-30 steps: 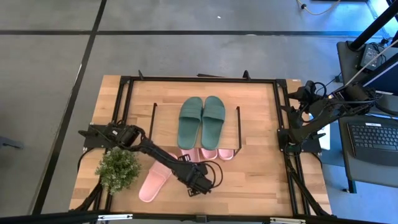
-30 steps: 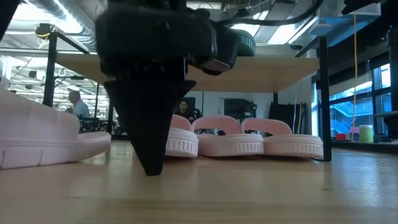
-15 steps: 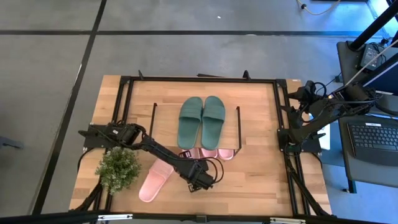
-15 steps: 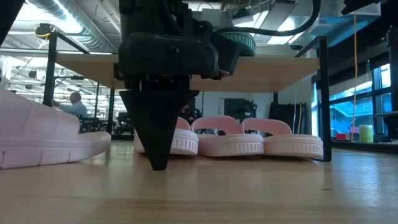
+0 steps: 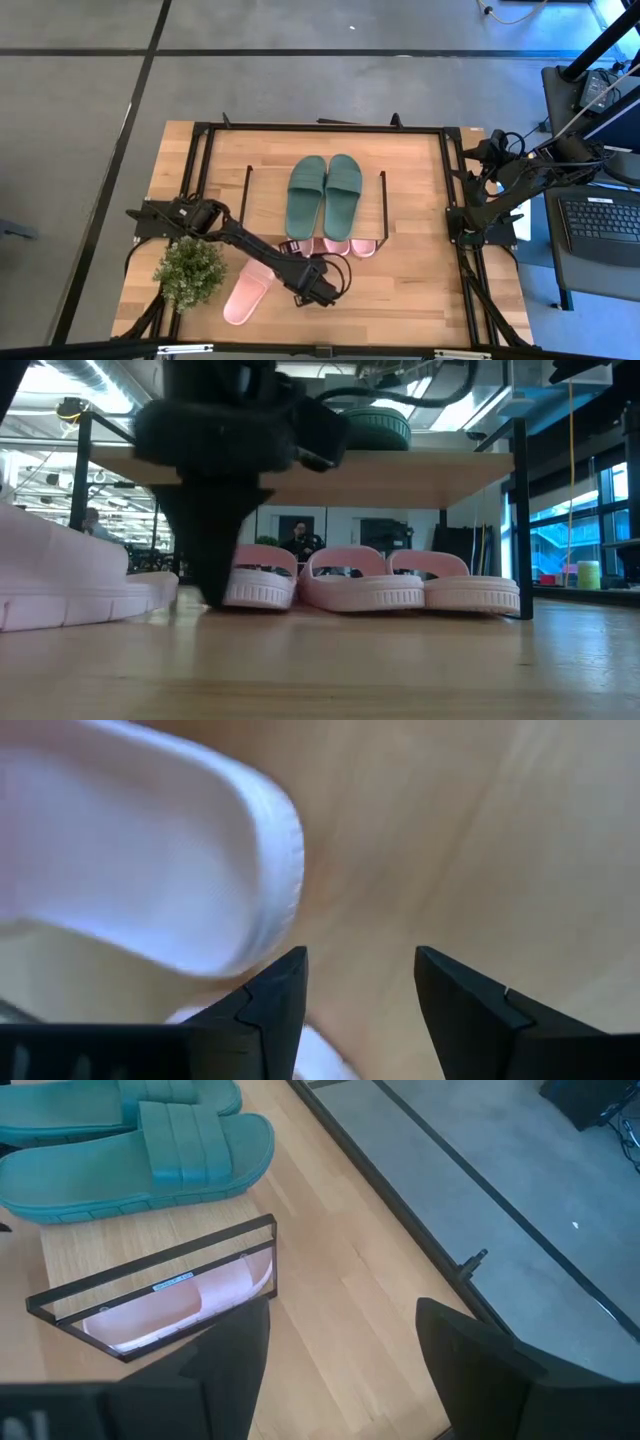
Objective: Pick and place slides into the shelf
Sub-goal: Put the pink slide under the shelf
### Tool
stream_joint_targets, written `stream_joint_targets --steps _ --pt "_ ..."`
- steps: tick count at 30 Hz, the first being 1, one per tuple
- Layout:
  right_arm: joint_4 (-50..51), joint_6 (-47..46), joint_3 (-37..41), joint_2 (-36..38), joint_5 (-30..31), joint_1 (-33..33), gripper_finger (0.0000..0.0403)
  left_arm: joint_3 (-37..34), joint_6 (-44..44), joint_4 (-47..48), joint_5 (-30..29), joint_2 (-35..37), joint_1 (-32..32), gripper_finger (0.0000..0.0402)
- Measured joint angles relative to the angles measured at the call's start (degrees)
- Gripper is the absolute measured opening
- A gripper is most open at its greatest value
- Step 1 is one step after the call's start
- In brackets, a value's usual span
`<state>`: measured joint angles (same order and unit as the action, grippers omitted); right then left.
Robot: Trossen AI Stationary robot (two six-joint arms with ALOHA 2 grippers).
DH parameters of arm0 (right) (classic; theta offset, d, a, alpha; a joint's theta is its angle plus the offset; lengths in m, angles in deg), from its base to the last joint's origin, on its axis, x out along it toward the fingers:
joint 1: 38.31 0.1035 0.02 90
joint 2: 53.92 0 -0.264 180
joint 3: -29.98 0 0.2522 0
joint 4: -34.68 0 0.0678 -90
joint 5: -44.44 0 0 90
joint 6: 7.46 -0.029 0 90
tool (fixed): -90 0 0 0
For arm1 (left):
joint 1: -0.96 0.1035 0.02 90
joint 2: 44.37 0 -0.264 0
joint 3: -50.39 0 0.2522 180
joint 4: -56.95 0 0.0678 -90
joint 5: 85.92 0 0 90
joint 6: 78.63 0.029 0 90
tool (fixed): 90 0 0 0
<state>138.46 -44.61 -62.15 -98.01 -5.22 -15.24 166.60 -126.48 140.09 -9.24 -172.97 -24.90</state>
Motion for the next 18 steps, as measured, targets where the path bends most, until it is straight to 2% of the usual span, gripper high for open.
stream_joint_targets --steps 9,12,18 --pt "0.0 0.0 0.0 0.0 0.0 0.0 0.0253 0.1 -3.3 -0.5 5.4 1.5 -2.3 0.0176" --pt "0.0 0.0 0.0 0.0 0.0 0.0 0.0253 0.3 -4.5 -0.8 4.3 4.6 -4.5 0.0176" --pt "0.0 0.0 0.0 0.0 0.0 0.0 0.0253 0.3 -4.3 -1.2 -1.9 9.9 -8.6 0.0176"
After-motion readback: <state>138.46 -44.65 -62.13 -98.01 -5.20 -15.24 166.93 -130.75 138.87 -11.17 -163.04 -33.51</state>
